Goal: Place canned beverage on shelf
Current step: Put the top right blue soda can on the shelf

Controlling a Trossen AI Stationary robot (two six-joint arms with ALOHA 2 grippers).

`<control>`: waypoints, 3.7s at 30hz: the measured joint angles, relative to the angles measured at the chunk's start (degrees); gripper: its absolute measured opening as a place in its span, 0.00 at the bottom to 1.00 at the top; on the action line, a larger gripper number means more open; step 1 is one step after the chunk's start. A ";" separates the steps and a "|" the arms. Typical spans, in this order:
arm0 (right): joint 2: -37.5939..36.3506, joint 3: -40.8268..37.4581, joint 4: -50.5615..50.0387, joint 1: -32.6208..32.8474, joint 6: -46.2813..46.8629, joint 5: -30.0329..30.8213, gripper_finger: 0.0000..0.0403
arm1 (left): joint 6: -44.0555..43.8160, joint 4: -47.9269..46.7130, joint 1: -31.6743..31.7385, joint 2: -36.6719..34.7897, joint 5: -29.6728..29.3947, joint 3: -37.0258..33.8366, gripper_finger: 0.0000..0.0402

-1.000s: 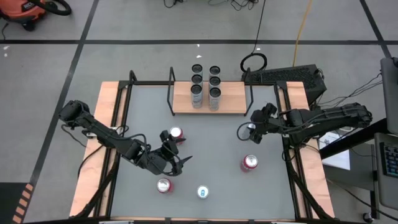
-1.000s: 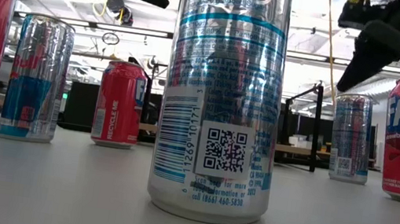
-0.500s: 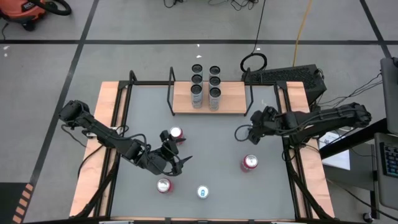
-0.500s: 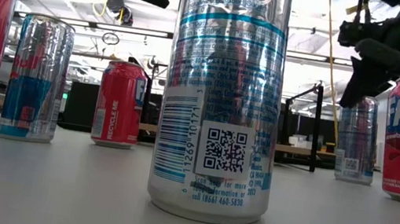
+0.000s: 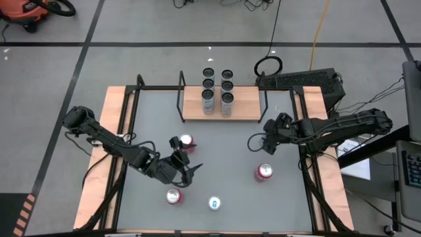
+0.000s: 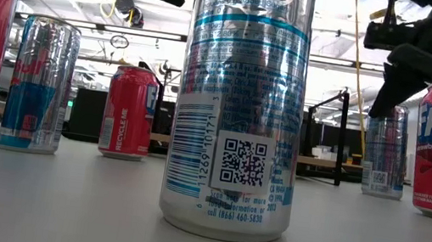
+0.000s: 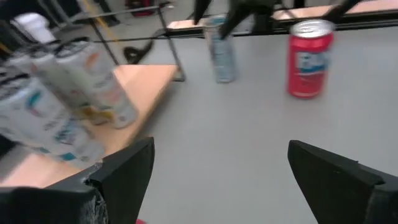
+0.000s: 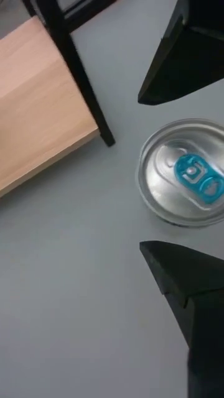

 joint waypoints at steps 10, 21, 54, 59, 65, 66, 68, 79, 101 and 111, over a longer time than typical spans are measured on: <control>0.00 0.04 0.43 0.76 -2.49 -2.75 0.85 | -4.36 0.03 3.80 0.00 -1.70 0.00 0.91; 0.00 0.06 -4.20 -2.16 -0.15 -8.10 0.84 | -3.10 0.20 3.88 0.00 -1.54 0.00 0.91; 9.01 0.19 0.17 -9.78 1.92 -22.77 0.48 | -4.47 -5.47 5.81 0.00 1.13 0.00 0.91; 9.03 0.17 0.45 -9.77 2.52 -22.86 0.50 | -4.51 -5.62 6.57 0.02 2.24 0.00 0.91; 8.90 0.10 0.72 -9.78 3.07 -23.55 0.49 | -4.58 -5.62 6.50 0.02 2.82 0.00 0.91; 8.90 0.10 0.86 -9.79 3.46 -23.98 0.49 | -4.61 -5.60 6.50 0.02 3.00 0.00 0.91; 8.90 0.17 0.97 -9.79 4.63 -24.93 0.49 | -4.70 -5.58 6.50 0.02 3.03 0.00 0.91; 8.94 5.38 -0.11 -9.75 9.46 -27.41 0.48 | -4.74 -3.92 6.46 0.02 3.12 0.00 0.91; 8.90 17.15 16.50 -9.70 23.21 -32.80 0.49 | -8.69 -3.42 8.73 0.02 6.23 8.48 0.91; 8.90 17.19 26.56 -9.70 33.63 -32.70 0.49 | -5.40 -3.26 12.03 0.00 12.99 13.03 0.92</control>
